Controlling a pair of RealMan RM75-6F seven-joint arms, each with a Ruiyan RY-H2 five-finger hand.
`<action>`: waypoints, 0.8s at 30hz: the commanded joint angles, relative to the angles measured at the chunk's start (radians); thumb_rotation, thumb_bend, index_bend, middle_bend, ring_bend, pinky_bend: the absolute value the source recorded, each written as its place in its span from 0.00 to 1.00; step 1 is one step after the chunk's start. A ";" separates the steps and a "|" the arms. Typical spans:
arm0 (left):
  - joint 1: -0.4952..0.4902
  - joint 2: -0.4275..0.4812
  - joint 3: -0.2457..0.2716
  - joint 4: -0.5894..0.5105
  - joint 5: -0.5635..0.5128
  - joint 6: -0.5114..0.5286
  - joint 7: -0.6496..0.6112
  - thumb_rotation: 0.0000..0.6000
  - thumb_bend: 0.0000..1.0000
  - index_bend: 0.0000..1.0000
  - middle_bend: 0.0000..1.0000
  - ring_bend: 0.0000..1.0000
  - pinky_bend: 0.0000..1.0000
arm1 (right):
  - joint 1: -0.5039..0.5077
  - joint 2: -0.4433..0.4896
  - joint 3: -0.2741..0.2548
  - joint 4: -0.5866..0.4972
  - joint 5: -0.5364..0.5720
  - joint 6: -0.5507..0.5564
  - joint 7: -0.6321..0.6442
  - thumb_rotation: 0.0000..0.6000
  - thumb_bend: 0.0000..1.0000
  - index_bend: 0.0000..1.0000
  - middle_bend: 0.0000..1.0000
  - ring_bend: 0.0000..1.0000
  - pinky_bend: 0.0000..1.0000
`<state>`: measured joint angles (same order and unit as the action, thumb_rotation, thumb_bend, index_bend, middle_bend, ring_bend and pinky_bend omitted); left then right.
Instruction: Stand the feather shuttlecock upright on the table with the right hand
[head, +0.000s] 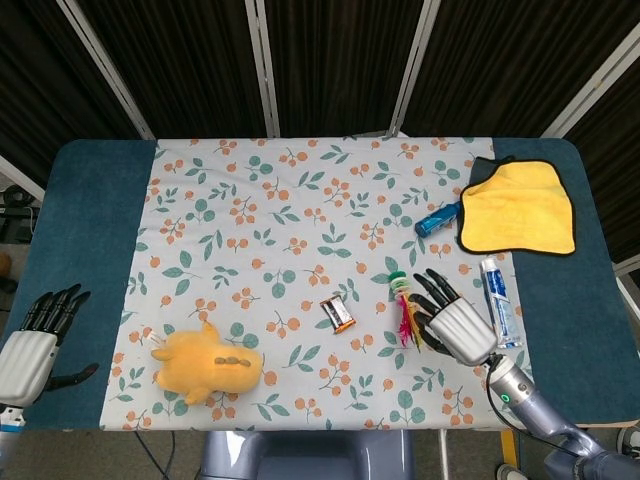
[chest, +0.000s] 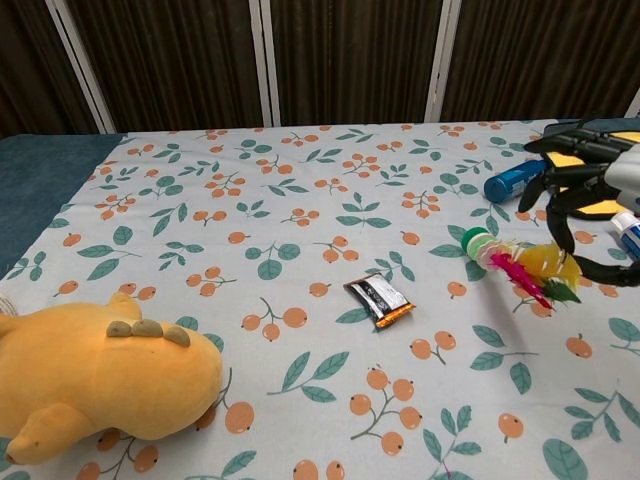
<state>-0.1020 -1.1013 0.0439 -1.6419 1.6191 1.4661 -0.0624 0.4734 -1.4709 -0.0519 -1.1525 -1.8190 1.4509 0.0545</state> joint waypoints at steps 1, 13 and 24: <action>0.000 0.001 0.000 0.000 0.001 0.000 -0.003 1.00 0.18 0.00 0.00 0.00 0.00 | 0.016 0.033 0.022 -0.048 0.008 -0.008 -0.024 1.00 0.41 0.69 0.29 0.00 0.00; 0.000 0.001 0.001 0.000 0.002 0.000 -0.004 1.00 0.18 0.00 0.00 0.00 0.00 | 0.048 0.119 0.061 -0.167 0.019 -0.040 -0.093 1.00 0.41 0.70 0.30 0.00 0.00; 0.000 0.002 0.001 -0.001 0.003 0.001 -0.008 1.00 0.18 0.00 0.00 0.00 0.00 | 0.067 0.177 0.088 -0.233 0.035 -0.069 -0.137 1.00 0.41 0.70 0.31 0.00 0.00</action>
<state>-0.1024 -1.0994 0.0447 -1.6426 1.6223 1.4671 -0.0702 0.5384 -1.2970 0.0338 -1.3823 -1.7851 1.3836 -0.0796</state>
